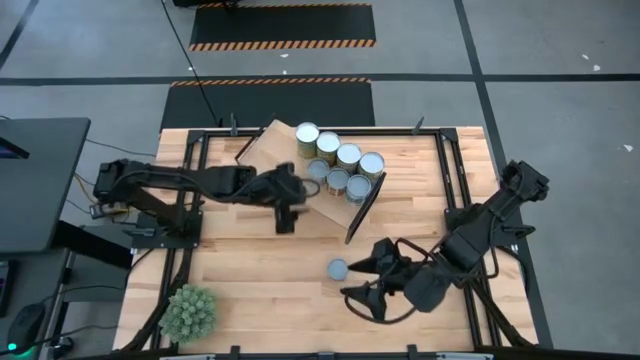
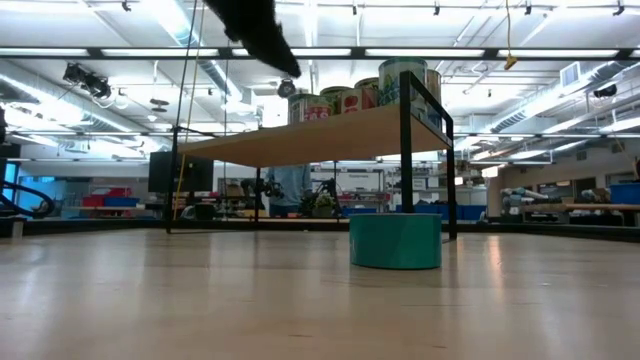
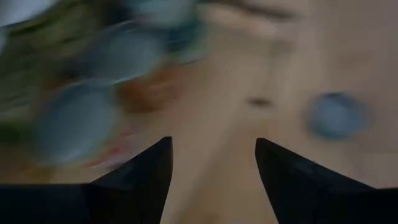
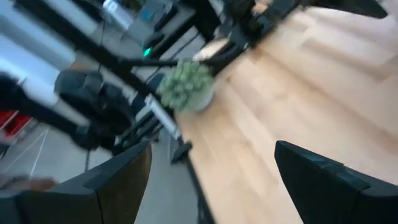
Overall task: Pick and place cans onto a shelf
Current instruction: Put the canned tuna on the shelf
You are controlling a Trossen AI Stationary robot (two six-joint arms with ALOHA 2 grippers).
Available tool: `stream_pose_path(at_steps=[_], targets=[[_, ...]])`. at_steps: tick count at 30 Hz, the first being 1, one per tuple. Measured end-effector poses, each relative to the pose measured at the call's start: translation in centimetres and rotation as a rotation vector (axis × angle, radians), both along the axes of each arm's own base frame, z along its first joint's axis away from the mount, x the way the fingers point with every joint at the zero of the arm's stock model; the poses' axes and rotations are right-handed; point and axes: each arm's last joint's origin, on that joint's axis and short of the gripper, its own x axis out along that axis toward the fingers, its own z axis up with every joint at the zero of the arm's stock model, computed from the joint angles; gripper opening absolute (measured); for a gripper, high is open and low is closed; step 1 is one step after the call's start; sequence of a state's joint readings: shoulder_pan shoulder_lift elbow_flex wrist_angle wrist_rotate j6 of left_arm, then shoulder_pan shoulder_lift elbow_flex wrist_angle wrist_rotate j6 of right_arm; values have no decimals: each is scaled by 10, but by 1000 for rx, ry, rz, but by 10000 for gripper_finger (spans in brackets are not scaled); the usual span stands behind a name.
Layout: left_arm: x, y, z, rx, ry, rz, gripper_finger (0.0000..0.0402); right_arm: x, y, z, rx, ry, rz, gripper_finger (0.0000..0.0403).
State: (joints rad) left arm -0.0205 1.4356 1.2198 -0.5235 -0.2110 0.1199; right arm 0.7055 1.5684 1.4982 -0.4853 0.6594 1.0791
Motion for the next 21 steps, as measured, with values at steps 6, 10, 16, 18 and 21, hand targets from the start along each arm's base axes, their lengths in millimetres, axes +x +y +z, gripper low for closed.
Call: stream_pose_path(at_steps=[6,10,16,18,21], targets=[[0,-33,-1,-240,2,-166,233,-9,13,-8,76,108,196,347],[-3,-51,-2,-356,14,-166,233,-13,17,-20,110,191,302,347],[-11,-76,-4,-474,68,-112,233,-15,13,-56,130,334,337,347],[-15,-84,-7,-453,103,-112,233,-16,12,-62,133,364,332,347],[-25,-96,-11,-380,160,-106,233,-12,14,-64,137,371,337,347]])
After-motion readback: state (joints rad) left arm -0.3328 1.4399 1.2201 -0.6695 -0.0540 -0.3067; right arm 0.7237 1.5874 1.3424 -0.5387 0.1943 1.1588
